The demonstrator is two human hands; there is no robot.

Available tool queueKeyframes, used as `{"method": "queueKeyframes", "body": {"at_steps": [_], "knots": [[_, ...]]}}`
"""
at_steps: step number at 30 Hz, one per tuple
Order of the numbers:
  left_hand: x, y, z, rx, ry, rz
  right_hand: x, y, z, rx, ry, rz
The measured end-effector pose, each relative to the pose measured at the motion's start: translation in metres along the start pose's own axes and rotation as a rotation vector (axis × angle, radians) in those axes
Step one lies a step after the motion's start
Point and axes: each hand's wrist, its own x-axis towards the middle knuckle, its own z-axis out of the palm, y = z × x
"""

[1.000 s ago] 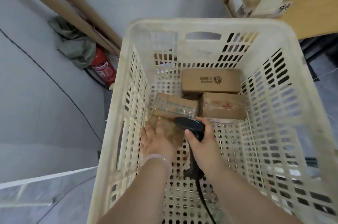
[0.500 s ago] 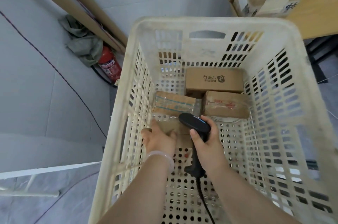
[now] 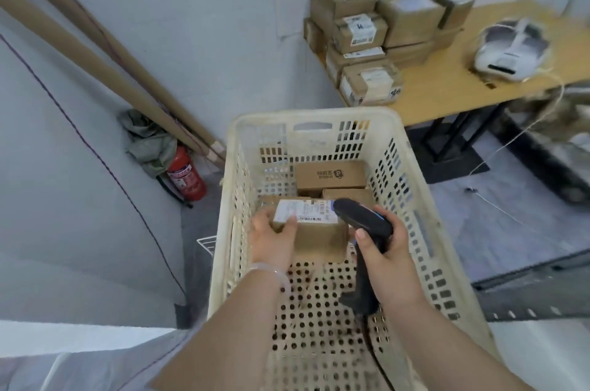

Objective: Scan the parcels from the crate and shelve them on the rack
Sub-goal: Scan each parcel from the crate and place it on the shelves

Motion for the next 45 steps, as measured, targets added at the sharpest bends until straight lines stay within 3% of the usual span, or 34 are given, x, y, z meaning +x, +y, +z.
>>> {"method": "queueKeyframes", "body": {"at_steps": [8, 13, 25, 36, 45], "knots": [[-0.054, 0.032, -0.04, 0.003, -0.381, 0.192, -0.076, -0.028, -0.024, 0.098, 0.154, -0.078], [-0.086, 0.046, -0.046, 0.066, -0.537, 0.297, -0.118, -0.039, -0.045, 0.075, 0.265, -0.126], [-0.149, 0.07, -0.025, 0.151, -0.624, 0.617, -0.191, -0.064, -0.087, 0.132, 0.422, -0.292], [-0.223, 0.092, 0.029, 0.11, -0.69, 0.816, -0.264, -0.086, -0.155, -0.123, 0.622, -0.313], [-0.345, 0.081, 0.089, 0.052, -0.794, 1.012, -0.369, -0.091, -0.211, -0.304, 0.749, -0.283]]}}
